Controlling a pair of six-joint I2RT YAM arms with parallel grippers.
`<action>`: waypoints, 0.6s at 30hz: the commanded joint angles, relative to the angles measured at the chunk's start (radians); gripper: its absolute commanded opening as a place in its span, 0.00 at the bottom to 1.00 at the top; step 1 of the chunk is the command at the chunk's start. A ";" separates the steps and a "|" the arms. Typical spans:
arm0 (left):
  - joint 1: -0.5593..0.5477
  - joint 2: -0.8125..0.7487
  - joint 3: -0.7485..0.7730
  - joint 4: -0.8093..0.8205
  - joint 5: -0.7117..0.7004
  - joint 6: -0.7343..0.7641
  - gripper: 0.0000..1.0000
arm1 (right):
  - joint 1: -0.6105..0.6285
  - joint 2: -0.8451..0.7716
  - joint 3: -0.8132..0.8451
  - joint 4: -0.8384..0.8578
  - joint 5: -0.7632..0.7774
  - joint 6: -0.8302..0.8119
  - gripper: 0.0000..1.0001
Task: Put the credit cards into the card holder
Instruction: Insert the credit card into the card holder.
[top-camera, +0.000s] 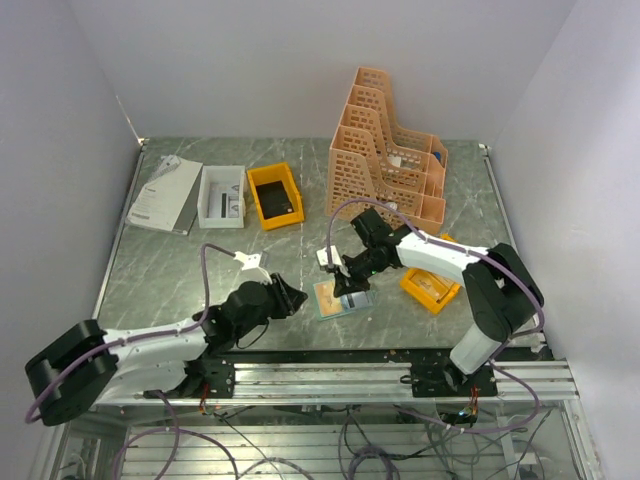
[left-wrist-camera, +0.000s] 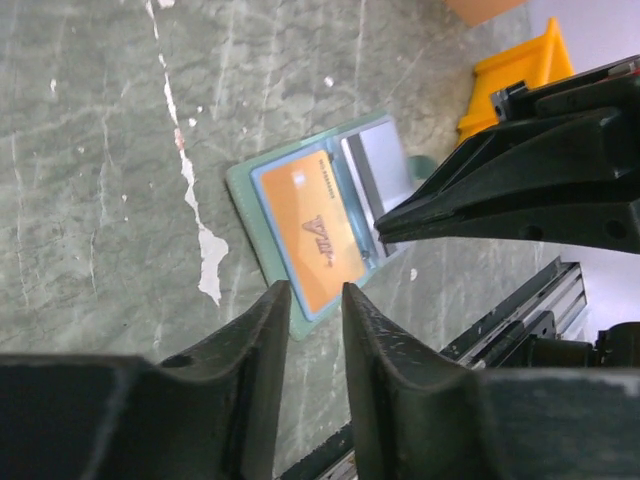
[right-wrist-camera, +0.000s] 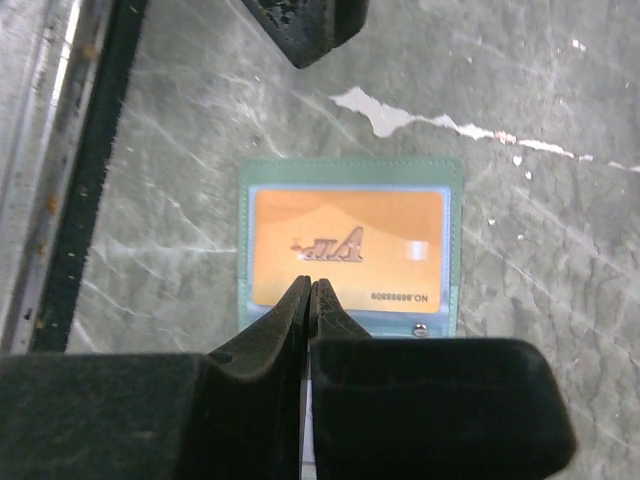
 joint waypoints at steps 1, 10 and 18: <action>0.023 0.105 0.002 0.154 0.075 -0.021 0.35 | 0.019 0.041 0.015 0.044 0.100 0.017 0.00; 0.048 0.281 0.066 0.223 0.145 0.003 0.14 | 0.030 0.098 0.024 0.055 0.151 0.053 0.00; 0.048 0.335 0.106 0.146 0.130 0.022 0.08 | 0.031 0.119 0.051 0.050 0.177 0.073 0.00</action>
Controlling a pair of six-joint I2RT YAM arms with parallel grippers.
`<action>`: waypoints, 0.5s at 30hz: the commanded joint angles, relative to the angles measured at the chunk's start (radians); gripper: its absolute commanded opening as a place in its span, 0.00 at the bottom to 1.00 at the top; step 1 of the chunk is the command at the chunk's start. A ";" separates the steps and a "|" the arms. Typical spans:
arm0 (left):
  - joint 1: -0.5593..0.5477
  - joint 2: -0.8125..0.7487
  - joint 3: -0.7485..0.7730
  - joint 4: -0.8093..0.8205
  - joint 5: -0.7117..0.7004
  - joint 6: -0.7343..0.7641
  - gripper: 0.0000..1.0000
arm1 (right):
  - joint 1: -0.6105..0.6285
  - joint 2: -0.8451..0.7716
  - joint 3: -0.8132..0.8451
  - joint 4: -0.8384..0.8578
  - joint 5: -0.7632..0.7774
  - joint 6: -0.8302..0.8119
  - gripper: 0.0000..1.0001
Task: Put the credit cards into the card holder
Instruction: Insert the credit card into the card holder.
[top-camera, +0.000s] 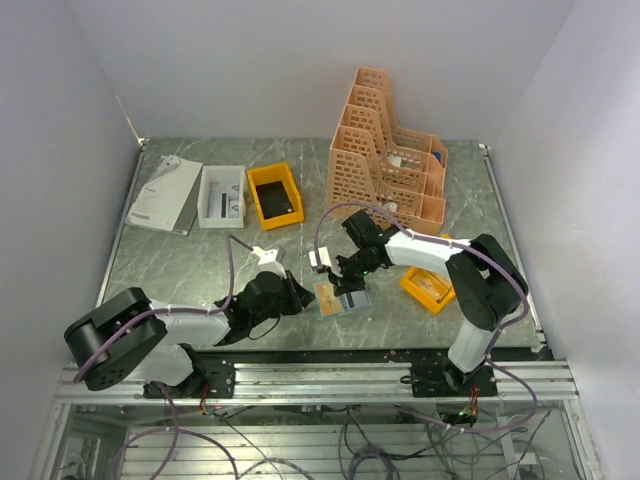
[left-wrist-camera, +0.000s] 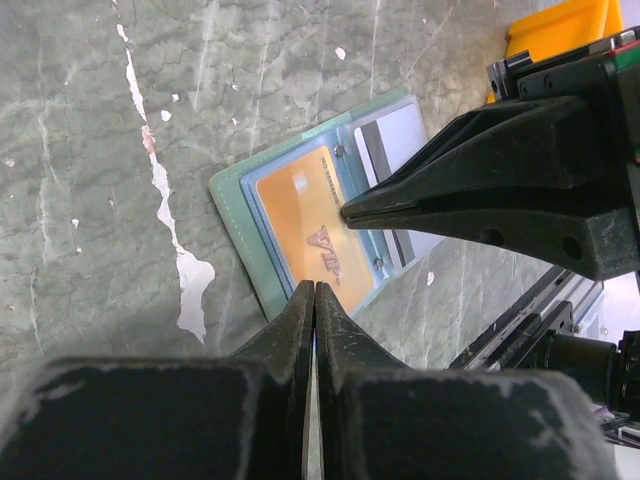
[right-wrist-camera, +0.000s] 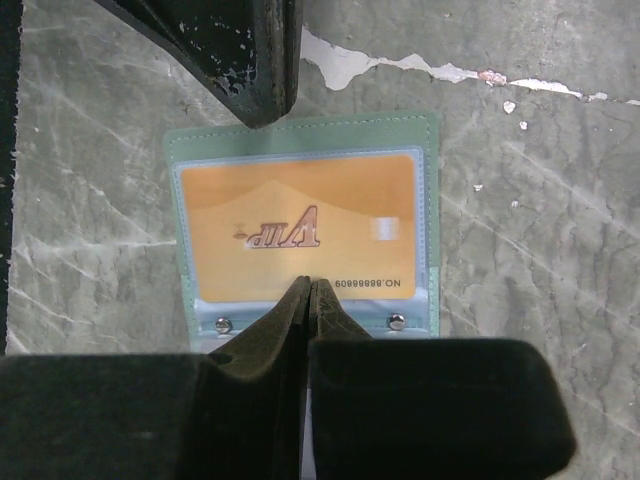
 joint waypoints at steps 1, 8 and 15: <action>0.007 0.024 0.031 -0.007 0.006 0.027 0.07 | 0.007 0.015 0.018 0.004 0.020 0.010 0.00; 0.007 0.029 0.041 -0.054 -0.007 0.027 0.07 | 0.006 0.053 0.033 -0.012 0.035 0.024 0.00; 0.007 0.061 0.049 -0.026 0.025 0.032 0.07 | 0.006 0.059 0.036 -0.017 0.031 0.024 0.00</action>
